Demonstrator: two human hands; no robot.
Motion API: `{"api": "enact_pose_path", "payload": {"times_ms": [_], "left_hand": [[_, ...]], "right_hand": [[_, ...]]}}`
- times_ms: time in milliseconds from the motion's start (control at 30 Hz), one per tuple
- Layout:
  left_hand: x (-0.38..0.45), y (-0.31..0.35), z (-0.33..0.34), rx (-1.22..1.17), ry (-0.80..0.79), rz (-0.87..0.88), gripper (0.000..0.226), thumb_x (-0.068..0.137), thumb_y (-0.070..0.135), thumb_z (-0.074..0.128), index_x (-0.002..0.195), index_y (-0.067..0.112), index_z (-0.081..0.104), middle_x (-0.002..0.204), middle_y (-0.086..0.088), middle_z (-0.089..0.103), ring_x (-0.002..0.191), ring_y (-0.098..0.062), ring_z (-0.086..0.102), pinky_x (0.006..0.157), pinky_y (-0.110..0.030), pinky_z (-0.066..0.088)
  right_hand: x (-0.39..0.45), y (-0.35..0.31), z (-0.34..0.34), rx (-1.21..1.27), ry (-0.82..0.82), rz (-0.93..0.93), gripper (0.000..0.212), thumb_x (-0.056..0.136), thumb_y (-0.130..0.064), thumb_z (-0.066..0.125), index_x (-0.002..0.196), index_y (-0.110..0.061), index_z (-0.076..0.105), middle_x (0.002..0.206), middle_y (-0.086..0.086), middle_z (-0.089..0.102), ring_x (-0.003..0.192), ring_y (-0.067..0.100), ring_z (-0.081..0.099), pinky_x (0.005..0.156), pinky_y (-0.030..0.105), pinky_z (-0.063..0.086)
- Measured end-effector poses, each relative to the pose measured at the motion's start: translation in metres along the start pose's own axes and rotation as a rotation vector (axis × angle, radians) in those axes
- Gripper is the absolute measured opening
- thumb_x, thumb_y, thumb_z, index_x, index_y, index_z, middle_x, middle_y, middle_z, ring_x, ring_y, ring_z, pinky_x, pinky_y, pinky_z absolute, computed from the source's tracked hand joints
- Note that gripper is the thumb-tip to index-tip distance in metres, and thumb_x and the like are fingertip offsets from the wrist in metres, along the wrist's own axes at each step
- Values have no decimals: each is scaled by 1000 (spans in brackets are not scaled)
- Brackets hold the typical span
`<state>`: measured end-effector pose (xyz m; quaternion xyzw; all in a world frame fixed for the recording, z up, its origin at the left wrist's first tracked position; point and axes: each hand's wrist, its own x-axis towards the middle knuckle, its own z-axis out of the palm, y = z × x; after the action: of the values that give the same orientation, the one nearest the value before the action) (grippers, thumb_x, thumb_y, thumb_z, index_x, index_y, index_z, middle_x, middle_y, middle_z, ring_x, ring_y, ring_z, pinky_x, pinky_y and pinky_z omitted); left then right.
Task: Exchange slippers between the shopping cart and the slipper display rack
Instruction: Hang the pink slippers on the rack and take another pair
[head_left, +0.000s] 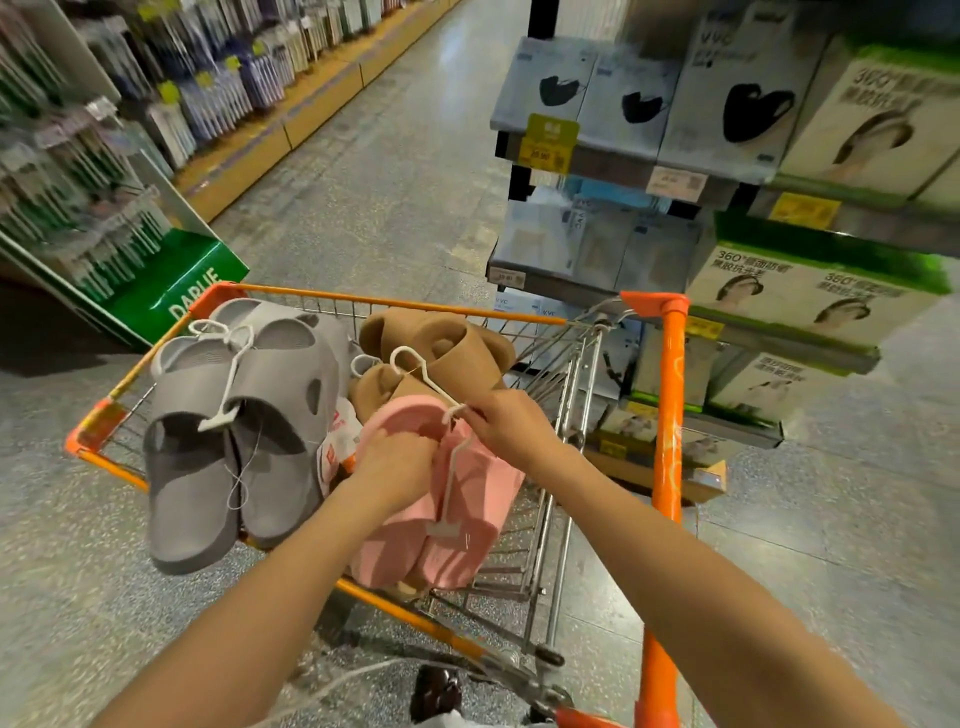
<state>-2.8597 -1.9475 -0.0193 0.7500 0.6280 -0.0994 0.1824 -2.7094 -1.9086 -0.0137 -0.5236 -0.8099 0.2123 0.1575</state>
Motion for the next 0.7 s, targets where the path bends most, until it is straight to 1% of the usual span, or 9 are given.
{"api": "enact_pose_path", "payload": {"times_ms": [67, 100, 133, 200, 267, 333, 433, 567, 700], "left_hand": [[-1, -1, -12, 30, 65, -31, 29, 92, 16, 41, 115, 12, 59, 116, -10, 62, 108, -29, 57, 92, -37, 46], [-2, -2, -20, 25, 85, -42, 28, 91, 15, 43, 113, 11, 60, 113, -10, 63, 104, -29, 58, 89, -38, 48], [-3, -3, -27, 29, 100, -53, 28, 90, 14, 44, 112, 12, 61, 110, -10, 64, 102, -29, 59, 87, -39, 49], [-7, -4, -45, 52, 131, -76, 30, 91, 16, 44, 116, 15, 62, 109, -9, 66, 101, -29, 60, 86, -37, 50], [-12, -7, -61, 58, 181, -105, 33, 92, 17, 44, 121, 19, 60, 113, -8, 65, 105, -29, 59, 88, -36, 47], [-20, -10, -77, 25, 237, -143, 34, 91, 16, 44, 121, 19, 60, 115, -8, 65, 106, -29, 59, 89, -37, 46], [-33, -9, -98, 19, 305, -151, 37, 90, 15, 45, 125, 21, 57, 118, -9, 64, 110, -31, 58, 93, -38, 46], [-63, 0, -126, -25, 425, -206, 45, 89, 15, 46, 133, 26, 50, 119, -10, 64, 110, -32, 57, 95, -41, 46], [-110, 16, -143, -64, 546, -340, 45, 91, 14, 45, 135, 23, 49, 123, -10, 62, 116, -30, 54, 97, -36, 41]], "right_hand": [[5, -14, -18, -12, 154, -122, 22, 86, -13, 59, 73, 1, 68, 70, 19, 67, 71, 32, 61, 58, 24, 27], [8, -20, -26, -21, 214, -189, 20, 82, -11, 61, 67, 0, 68, 65, 16, 67, 70, 27, 60, 58, 18, 23], [13, -27, -32, -30, 226, -235, 22, 83, -13, 60, 66, -2, 68, 68, 14, 68, 75, 24, 59, 58, 18, 27], [24, -39, -46, -41, 147, -242, 29, 91, -22, 52, 74, -4, 66, 81, 13, 68, 76, 26, 59, 60, 30, 42], [35, -50, -62, -78, 133, -258, 30, 94, -25, 50, 79, -4, 65, 80, 15, 68, 69, 28, 59, 60, 36, 44], [44, -64, -80, -97, 147, -287, 32, 95, -27, 50, 81, -2, 64, 79, 18, 68, 70, 32, 60, 61, 37, 42], [52, -80, -105, -96, 188, -347, 33, 94, -29, 51, 84, -1, 66, 81, 19, 69, 73, 33, 62, 58, 32, 36], [55, -108, -135, -26, 226, -467, 29, 92, -27, 56, 89, -2, 70, 81, 19, 71, 72, 33, 63, 60, 32, 38], [43, -145, -160, 5, 219, -611, 29, 92, -28, 54, 95, -4, 71, 92, 17, 72, 83, 33, 63, 70, 36, 47]]}}
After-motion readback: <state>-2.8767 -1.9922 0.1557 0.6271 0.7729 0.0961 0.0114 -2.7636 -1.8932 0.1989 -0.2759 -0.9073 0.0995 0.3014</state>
